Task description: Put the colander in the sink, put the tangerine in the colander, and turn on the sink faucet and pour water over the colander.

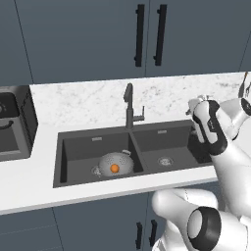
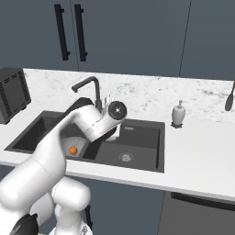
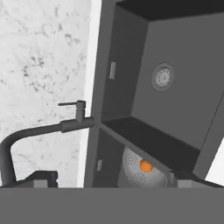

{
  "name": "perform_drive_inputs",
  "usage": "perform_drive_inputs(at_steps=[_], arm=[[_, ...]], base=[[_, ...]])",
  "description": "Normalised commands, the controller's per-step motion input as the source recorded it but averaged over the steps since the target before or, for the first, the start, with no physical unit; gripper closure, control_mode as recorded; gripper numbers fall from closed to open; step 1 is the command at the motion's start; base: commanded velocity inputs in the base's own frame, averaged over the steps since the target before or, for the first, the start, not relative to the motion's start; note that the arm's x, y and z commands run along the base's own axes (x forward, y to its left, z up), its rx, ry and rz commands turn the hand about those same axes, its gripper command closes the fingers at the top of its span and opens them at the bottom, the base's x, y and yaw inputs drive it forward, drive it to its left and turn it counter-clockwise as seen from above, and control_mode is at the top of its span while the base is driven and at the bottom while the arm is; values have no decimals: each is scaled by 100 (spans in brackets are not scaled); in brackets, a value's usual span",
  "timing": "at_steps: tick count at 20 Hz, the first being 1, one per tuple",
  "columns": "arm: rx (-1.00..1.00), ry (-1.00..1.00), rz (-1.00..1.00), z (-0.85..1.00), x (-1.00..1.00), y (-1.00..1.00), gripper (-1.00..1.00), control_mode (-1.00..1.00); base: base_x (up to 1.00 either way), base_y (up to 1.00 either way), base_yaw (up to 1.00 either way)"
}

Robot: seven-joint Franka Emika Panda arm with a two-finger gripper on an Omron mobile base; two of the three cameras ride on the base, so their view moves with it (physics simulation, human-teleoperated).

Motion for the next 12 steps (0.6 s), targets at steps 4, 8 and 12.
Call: perform_drive_inputs(at_steps=[4, 8, 12], arm=[[30, 0, -17, -51, 6, 36, -100, -100], [34, 13, -15, -26, 11, 32, -100, -100], [31, 20, -15, -8, 29, 33, -100, -100]], base=[[0, 0, 0], [0, 0, 0], [0, 0, 0]])
